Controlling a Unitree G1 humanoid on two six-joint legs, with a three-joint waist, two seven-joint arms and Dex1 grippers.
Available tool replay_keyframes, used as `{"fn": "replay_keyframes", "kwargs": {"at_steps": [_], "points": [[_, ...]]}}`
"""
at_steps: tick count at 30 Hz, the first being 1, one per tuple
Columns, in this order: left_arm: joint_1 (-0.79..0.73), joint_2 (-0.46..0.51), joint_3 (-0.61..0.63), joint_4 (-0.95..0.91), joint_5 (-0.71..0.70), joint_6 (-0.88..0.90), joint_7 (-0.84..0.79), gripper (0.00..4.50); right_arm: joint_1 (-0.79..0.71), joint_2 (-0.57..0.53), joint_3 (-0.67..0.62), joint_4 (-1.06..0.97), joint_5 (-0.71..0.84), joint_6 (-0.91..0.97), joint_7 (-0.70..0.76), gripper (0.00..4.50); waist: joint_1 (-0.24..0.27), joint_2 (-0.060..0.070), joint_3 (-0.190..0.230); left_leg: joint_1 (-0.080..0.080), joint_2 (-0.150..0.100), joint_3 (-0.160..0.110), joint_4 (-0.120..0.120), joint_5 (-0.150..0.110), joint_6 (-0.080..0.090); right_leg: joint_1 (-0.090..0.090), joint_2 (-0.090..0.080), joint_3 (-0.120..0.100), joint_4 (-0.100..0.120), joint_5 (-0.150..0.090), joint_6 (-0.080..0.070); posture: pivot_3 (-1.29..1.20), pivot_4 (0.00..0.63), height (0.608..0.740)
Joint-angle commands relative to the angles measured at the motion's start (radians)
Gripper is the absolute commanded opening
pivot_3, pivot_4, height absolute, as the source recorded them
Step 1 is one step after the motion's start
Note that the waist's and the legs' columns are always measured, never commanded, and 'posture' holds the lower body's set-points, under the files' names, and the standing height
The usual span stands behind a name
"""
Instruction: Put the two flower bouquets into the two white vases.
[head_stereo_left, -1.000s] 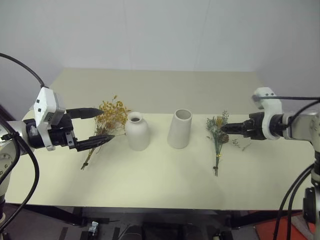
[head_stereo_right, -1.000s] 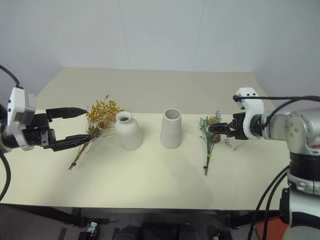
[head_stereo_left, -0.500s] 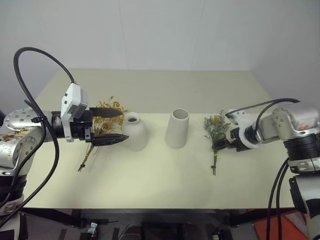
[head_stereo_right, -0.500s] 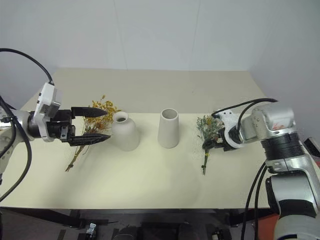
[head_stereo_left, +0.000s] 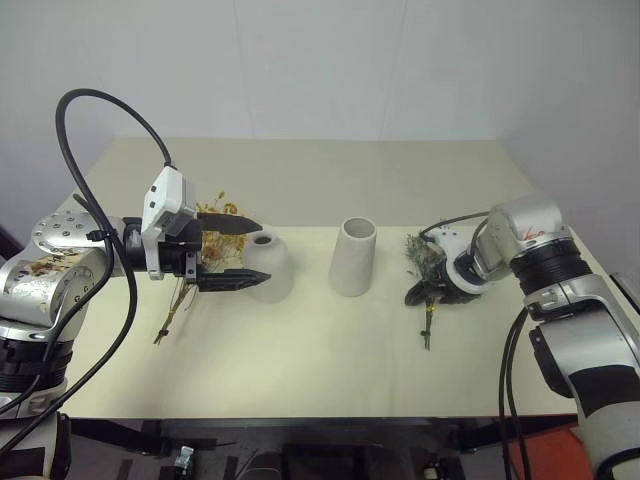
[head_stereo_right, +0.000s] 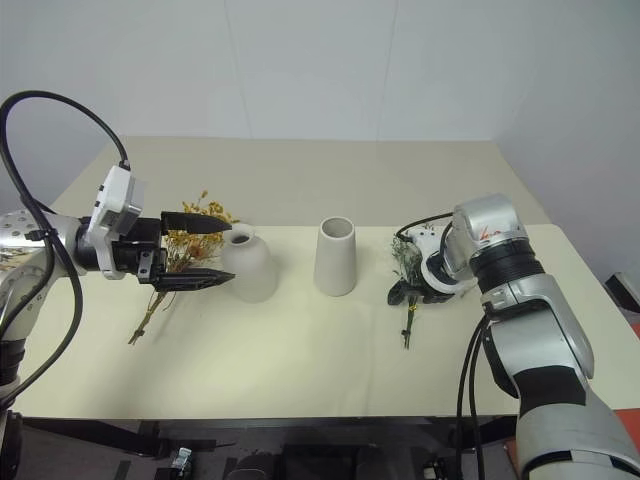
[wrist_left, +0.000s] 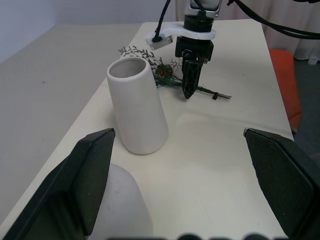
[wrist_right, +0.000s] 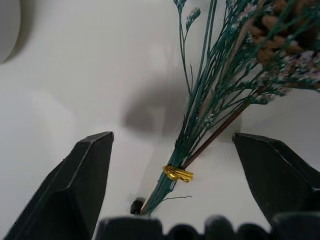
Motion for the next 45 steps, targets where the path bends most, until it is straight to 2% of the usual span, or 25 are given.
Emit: {"fn": "replay_keyframes", "kwargs": {"at_steps": [1, 7, 19, 22, 24, 32, 36, 39, 42, 45], "points": [[-0.002, 0.005, 0.030, -0.012, -0.002, -0.013, 0.000, 4.50, -0.019, 0.007, 0.006, -0.002, -0.030, -0.020, 0.041, 3.29, -0.001, 0.000, 0.000, 0.000, 0.000, 0.000, 0.000, 0.000, 0.000, 0.000, 0.000, 0.000, 0.000, 0.000, 0.000, 0.00, 0.150, 0.740], [0.004, 0.004, 0.036, -0.018, -0.006, -0.012, 0.004, 4.50, -0.014, 0.017, 0.003, 0.013, -0.079, -0.049, 0.083, 1.24, -0.004, 0.000, 0.000, 0.001, 0.000, 0.000, 0.000, 0.000, 0.000, 0.000, 0.000, 0.000, 0.001, 0.000, 0.000, 0.00, 0.150, 0.740], [-0.021, 0.004, 0.025, 0.011, 0.009, -0.024, -0.006, 4.50, 0.017, -0.001, -0.033, -0.013, -0.115, -0.044, 0.120, 1.24, -0.004, 0.000, 0.000, 0.000, 0.000, 0.000, 0.000, 0.000, 0.000, 0.000, 0.000, 0.000, 0.001, 0.000, 0.000, 0.00, 0.150, 0.740], [-0.030, 0.005, 0.021, 0.021, 0.013, -0.027, -0.013, 4.50, 0.037, -0.006, -0.032, -0.051, -0.105, -0.033, 0.130, 0.67, -0.003, 0.000, 0.000, 0.001, 0.000, 0.000, 0.000, 0.000, 0.000, 0.000, 0.000, 0.000, 0.001, 0.000, 0.000, 0.00, 0.150, 0.740], [-0.034, 0.004, 0.020, 0.025, 0.015, -0.028, -0.017, 4.50, 0.042, -0.005, -0.035, -0.066, -0.105, -0.027, 0.131, 0.04, -0.004, 0.000, 0.000, 0.001, 0.000, 0.000, 0.000, 0.000, 0.000, 0.000, 0.000, 0.000, 0.001, 0.000, 0.000, 0.00, 0.150, 0.740], [-0.043, 0.003, 0.022, 0.035, 0.023, -0.028, -0.026, 4.50, 0.042, -0.026, -0.090, -0.076, -0.135, -0.053, 0.105, 0.02, -0.004, 0.000, 0.000, 0.001, 0.000, 0.000, 0.000, 0.000, 0.000, 0.000, 0.000, 0.000, 0.001, 0.000, 0.000, 0.00, 0.150, 0.740], [-0.059, 0.004, 0.021, 0.048, 0.030, -0.031, -0.033, 4.50, 0.055, -0.046, -0.208, -0.154, -0.148, -0.079, 0.049, 0.02, -0.003, 0.000, 0.000, 0.000, 0.000, 0.000, 0.000, 0.000, 0.000, -0.001, 0.000, 0.000, 0.001, 0.000, 0.000, 0.00, 0.150, 0.740], [-0.089, -0.001, 0.013, 0.074, 0.044, -0.040, -0.042, 4.50, 0.072, -0.029, -0.396, -0.241, -0.154, -0.122, -0.037, 0.02, -0.002, 0.000, 0.000, -0.001, 0.000, 0.000, 0.000, 0.000, 0.000, -0.001, 0.000, 0.000, 0.001, 0.000, 0.000, 0.00, 0.150, 0.740], [-0.131, -0.011, -0.003, 0.116, 0.063, -0.060, -0.055, 4.50, 0.120, 0.018, -0.552, -0.406, -0.136, -0.206, -0.104, 0.02, 0.000, 0.000, 0.000, -0.001, 0.000, 0.000, 0.000, 0.000, 0.000, -0.002, 0.000, 0.000, 0.001, 0.000, 0.000, 0.00, 0.150, 0.740], [-0.172, -0.028, -0.025, 0.150, 0.081, -0.078, -0.069, 4.50, 0.214, 0.108, -0.640, -0.639, -0.107, -0.395, -0.138, 0.02, -0.003, 0.000, 0.000, -0.001, 0.001, 0.000, 0.000, 0.000, 0.000, -0.002, 0.001, 0.001, 0.002, 0.000, 0.000, 0.00, 0.150, 0.740]]}}
